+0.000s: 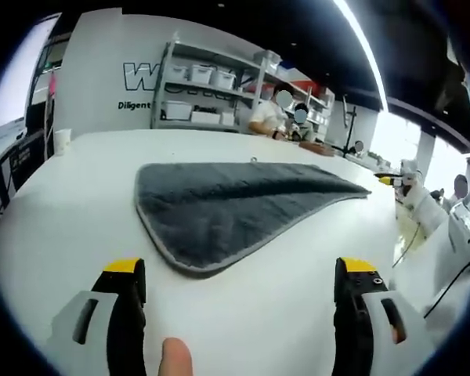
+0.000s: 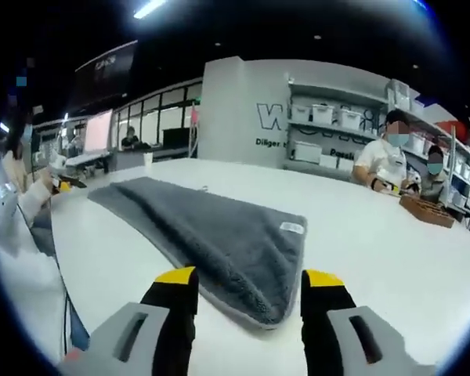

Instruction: Open the folded towel by lifting each exposed corner and separating the folded layers until the towel lies flat within the target outline without major curled edges

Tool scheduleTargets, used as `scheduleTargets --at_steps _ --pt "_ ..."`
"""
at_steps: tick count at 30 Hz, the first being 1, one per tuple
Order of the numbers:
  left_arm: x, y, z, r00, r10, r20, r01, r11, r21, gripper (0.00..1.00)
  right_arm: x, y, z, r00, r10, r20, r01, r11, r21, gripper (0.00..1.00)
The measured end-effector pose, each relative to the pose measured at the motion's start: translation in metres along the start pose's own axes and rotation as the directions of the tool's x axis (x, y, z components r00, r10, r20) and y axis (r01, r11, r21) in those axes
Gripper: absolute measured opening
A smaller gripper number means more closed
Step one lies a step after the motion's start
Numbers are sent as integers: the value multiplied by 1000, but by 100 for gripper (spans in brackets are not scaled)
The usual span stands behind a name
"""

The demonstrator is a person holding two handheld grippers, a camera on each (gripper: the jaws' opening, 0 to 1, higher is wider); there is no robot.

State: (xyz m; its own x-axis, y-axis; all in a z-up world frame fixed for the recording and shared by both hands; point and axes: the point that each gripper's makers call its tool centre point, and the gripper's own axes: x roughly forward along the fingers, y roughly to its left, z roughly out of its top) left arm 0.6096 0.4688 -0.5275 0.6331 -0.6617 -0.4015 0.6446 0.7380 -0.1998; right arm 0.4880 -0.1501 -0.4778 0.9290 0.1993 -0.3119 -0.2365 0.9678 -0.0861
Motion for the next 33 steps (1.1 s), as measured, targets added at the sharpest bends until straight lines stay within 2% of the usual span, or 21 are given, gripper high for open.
scheduleTargets --at_steps 2,7,15,26,33 --pt "1 2 -1 1000 5 -7 -5 1000 1 99 1 4 3 1000 -3 -7 2 999 -33 60" --pt "1 3 -3 1000 10 -15 -10 1000 1 99 4 11 7 999 -13 -34 10 996 -87 80" --pt "1 6 -7 999 23 -31 -23 1000 3 99 10 9 15 998 -45 -32 42 994 -101 99" --pt "9 18 -16 997 54 -54 -55 998 -20 96 13 13 11 998 -39 -47 34 994 -101 99" --pt "17 27 -15 996 84 -32 -85 996 -30 92 16 13 4 997 -34 -65 27 995 -101 97"
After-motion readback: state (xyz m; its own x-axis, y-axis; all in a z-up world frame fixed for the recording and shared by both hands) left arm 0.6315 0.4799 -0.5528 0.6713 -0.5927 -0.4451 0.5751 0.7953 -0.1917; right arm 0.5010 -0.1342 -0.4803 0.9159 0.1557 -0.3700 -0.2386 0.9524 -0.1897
